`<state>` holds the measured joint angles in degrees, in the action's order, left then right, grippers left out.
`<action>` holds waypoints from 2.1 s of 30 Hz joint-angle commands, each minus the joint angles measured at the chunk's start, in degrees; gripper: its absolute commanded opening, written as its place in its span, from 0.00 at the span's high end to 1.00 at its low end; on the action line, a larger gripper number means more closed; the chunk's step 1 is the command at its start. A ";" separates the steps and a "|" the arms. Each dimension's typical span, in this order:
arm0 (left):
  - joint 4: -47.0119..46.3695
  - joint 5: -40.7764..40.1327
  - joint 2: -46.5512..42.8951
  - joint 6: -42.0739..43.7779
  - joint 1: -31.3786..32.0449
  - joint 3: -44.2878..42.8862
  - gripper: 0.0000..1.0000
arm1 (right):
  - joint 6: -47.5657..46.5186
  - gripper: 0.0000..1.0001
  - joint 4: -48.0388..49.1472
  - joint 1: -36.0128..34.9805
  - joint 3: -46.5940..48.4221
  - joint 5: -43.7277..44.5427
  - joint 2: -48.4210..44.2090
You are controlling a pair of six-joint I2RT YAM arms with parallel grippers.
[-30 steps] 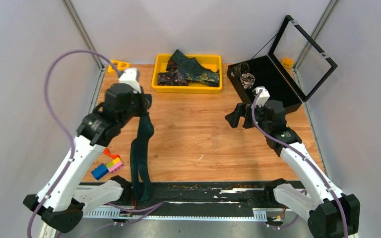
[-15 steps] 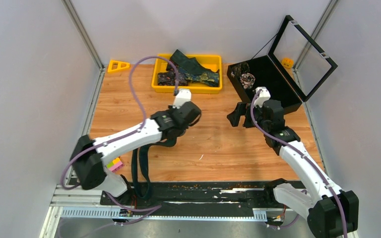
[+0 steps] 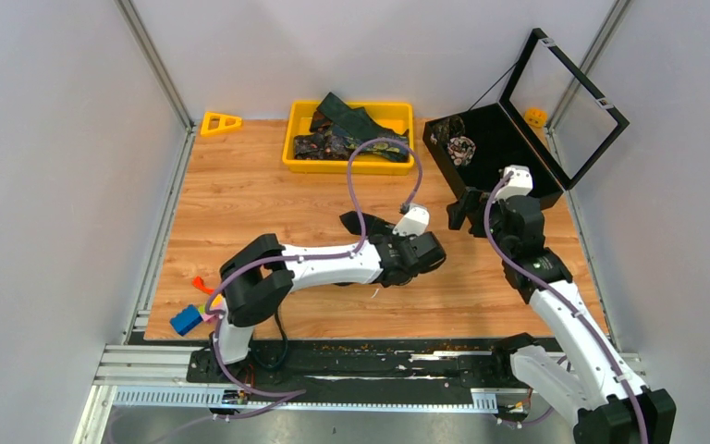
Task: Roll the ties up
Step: Place the tie at the center of the board, then flatten out the tie at the center of the board.
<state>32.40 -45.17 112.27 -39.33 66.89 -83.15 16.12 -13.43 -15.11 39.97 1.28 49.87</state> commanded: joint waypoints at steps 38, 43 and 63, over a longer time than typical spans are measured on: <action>18.60 8.01 -75.64 11.17 -0.02 34.51 0.00 | -27.09 0.20 -24.83 -19.10 54.18 -9.45 62.36; 17.16 9.65 -74.89 12.87 -0.10 34.91 0.00 | -29.00 0.22 -28.73 -21.26 60.92 -9.77 70.10; 17.36 8.65 -76.44 12.70 -0.05 35.17 0.00 | -25.92 1.00 8.25 -20.89 39.68 -4.95 54.29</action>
<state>51.16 -35.99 36.12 -27.07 66.98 -48.25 -11.46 -28.62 -38.59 89.41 -3.33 115.26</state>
